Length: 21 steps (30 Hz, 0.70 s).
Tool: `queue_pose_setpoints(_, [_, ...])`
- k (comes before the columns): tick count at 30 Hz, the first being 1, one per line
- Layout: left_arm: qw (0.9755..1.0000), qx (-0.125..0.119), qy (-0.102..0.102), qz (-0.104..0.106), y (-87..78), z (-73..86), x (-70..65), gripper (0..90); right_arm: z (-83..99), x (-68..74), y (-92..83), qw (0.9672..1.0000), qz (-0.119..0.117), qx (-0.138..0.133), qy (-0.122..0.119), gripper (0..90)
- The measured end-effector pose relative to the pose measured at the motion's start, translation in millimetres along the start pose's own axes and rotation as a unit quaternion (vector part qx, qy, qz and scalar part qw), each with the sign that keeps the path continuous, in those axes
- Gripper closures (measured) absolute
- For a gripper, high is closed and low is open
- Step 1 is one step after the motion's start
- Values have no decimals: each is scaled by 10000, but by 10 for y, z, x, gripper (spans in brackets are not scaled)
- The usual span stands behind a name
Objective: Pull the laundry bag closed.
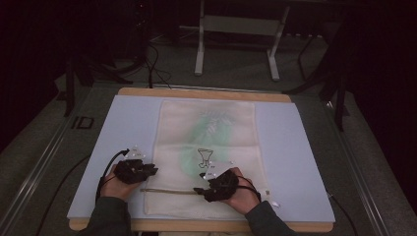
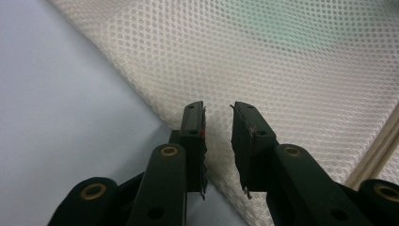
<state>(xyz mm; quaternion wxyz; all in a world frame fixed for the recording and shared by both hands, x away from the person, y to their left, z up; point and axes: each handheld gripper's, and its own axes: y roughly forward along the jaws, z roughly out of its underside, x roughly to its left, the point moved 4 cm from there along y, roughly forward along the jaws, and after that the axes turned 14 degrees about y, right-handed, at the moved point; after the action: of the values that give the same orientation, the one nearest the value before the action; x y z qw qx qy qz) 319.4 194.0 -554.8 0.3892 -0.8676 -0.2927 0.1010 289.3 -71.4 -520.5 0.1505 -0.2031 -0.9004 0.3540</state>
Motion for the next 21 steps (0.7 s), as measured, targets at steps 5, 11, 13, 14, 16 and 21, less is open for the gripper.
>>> queue_pose_setpoints(5, [10000,19,9,27,5,0,-3,740,-27,33,35,10000,-45,-1,-38,480])
queue_pose_setpoints(11, [10000,34,-28,26,14,6,1,747,-57,64,62,9999,-88,-25,-65,482])
queue_pose_setpoints(13, [10000,46,-31,36,15,10,6,749,-74,89,85,9999,-123,-11,-105,481])
queue_pose_setpoints(14, [10000,47,-27,37,15,11,6,749,-77,98,94,9999,-135,-5,-99,482])
queue_pose_setpoints(16, [10000,53,-11,35,17,12,5,749,-85,112,111,9998,-157,5,-113,482])
queue_pose_setpoints(21, [10000,40,-6,77,20,17,9,745,-106,140,145,9996,-196,16,-184,502])
